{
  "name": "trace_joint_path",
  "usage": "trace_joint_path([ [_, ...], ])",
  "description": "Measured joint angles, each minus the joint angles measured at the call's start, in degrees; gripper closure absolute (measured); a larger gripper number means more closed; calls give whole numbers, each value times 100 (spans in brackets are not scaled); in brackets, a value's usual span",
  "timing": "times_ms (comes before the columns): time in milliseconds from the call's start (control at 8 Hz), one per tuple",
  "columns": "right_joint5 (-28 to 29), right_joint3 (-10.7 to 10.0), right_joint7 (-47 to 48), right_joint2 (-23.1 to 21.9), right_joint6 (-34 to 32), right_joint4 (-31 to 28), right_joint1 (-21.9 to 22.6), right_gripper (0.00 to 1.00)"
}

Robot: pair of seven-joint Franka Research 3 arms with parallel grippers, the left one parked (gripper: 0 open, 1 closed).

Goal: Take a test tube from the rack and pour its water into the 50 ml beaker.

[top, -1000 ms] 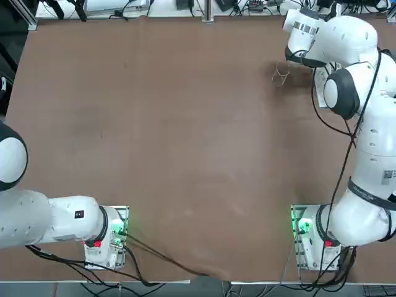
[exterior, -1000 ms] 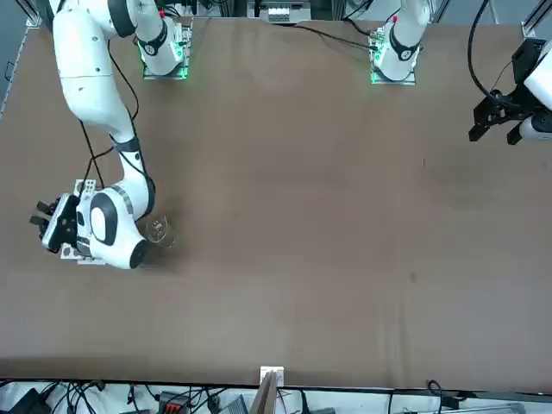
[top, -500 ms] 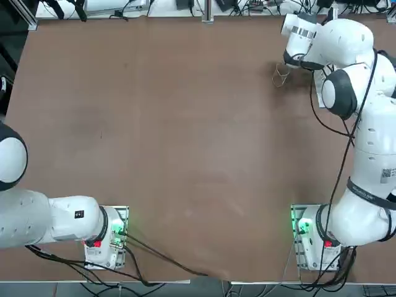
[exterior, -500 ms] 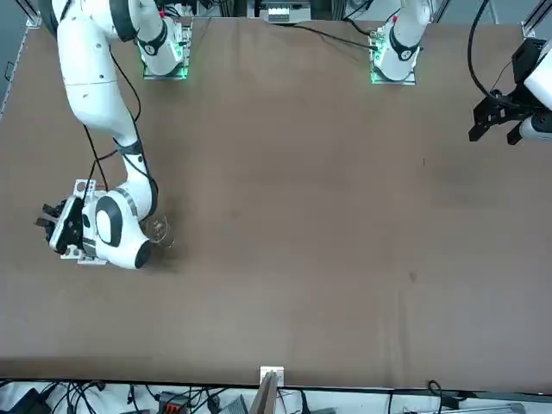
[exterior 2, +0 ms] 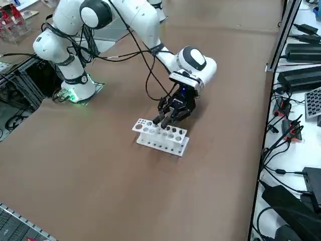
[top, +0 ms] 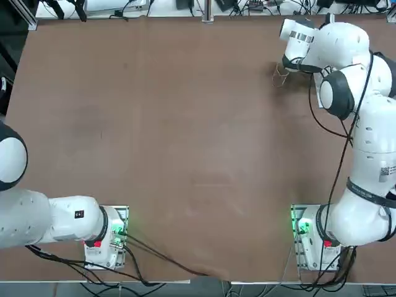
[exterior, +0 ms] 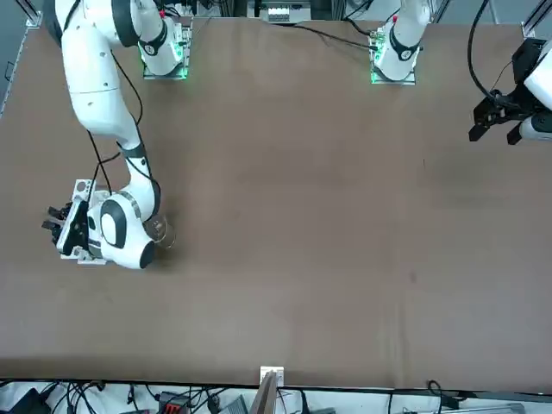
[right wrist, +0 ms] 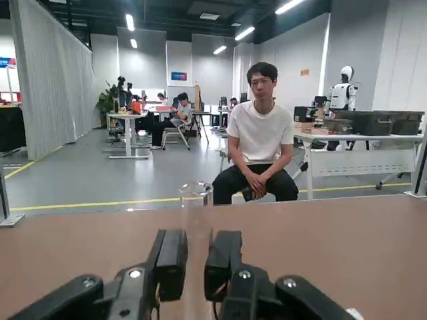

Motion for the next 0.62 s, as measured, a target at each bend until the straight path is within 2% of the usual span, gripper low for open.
trace_joint_path([
  [250, 0, 0, 11, 67, 18, 0, -2, 77],
  [500, 5, 0, 6, 86, 6, -3, -2, 69],
  [625, 5, 0, -10, 86, 1, -3, -2, 51],
])
